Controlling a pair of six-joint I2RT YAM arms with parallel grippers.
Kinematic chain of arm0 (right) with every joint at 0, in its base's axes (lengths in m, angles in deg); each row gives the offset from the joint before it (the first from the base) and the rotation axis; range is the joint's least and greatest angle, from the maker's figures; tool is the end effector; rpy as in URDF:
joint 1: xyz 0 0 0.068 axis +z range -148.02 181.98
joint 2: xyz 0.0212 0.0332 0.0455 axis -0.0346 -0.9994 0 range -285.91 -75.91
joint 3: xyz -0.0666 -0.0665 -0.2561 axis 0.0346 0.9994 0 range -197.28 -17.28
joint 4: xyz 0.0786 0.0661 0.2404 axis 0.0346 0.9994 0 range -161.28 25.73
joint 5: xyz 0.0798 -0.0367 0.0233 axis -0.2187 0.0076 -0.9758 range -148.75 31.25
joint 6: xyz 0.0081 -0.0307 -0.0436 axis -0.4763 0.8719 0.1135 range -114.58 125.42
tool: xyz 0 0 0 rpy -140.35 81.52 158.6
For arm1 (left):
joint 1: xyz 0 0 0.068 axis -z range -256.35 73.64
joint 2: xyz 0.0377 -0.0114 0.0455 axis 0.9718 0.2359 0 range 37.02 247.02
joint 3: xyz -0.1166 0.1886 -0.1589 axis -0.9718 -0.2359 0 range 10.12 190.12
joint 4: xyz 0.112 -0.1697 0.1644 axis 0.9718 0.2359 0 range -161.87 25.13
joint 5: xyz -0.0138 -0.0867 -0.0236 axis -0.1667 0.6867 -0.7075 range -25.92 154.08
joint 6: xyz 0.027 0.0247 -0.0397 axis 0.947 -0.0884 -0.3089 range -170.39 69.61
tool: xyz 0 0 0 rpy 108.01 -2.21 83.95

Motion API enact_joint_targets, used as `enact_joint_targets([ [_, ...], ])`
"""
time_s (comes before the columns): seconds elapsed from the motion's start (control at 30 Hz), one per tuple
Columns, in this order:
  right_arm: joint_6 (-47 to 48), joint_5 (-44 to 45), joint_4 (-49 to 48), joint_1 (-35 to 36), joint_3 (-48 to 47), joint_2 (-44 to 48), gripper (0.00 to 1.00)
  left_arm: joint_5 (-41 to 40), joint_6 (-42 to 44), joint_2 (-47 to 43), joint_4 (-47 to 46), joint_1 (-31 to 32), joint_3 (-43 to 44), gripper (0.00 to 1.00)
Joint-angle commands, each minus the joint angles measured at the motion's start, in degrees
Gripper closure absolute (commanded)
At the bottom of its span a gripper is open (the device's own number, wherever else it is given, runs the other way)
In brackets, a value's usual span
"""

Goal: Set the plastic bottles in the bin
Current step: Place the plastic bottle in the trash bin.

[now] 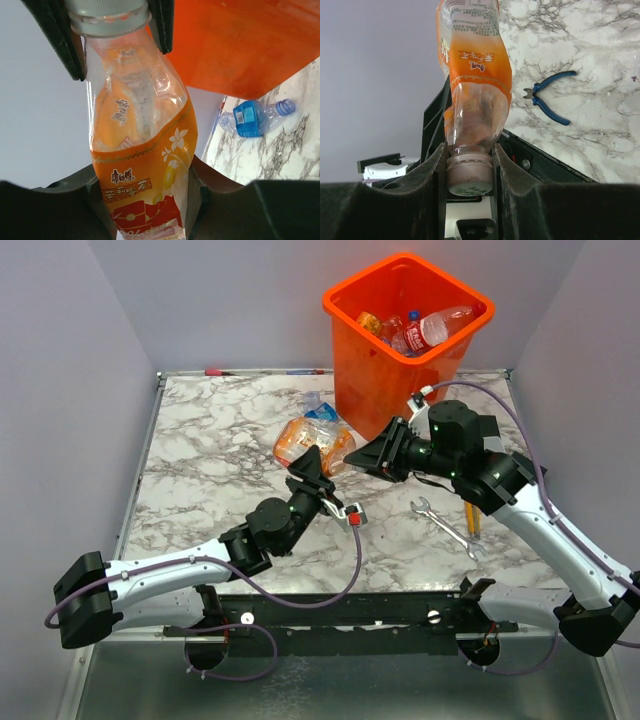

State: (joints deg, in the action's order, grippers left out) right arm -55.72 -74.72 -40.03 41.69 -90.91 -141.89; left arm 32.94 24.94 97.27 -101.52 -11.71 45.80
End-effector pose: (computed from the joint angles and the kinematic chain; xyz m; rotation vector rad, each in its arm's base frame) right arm 0.1833 0.1650 0.4034 0.2153 2.2484 1.3356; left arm 0.1199 -0.2098 0.3047 1.2145 0.9135 0.5512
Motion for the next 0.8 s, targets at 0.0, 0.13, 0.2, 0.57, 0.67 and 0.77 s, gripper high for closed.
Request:
enact_joint_targets([
  [0.0, 1.45, -4.63, -1.06, 0.29, -0.71, 2.11, 0.59, -2.09, 1.96, 0.54, -0.23, 0.76, 0.81, 0.74],
  [0.13, 7.75, 0.32, 4.44, 0.29, -7.15, 2.77, 0.21, -0.83, -3.56, -1.12, -0.23, 1.25, 1.29, 0.74],
  [0.2, 12.47, 5.51, 8.23, 0.29, -10.82, 3.65, 0.16, 1.04, -10.50, -3.32, 0.06, 1.25, 1.36, 0.74],
  [0.57, 32.25, 12.14, -12.63, 0.24, 9.97, 28.04, 0.15, 26.96, -67.79, -12.37, 15.15, 1.01, 4.45, 0.73],
  [0.67, 34.94, 7.17, -16.04, 0.29, 13.61, 30.59, 0.15, 36.92, -81.75, -10.42, 13.66, 0.08, 4.46, 0.72],
  [0.77, 36.44, -0.76, -16.46, 0.26, 13.12, 29.16, 0.15, 48.68, -93.87, -7.28, 10.71, -2.87, 4.59, 0.72],
])
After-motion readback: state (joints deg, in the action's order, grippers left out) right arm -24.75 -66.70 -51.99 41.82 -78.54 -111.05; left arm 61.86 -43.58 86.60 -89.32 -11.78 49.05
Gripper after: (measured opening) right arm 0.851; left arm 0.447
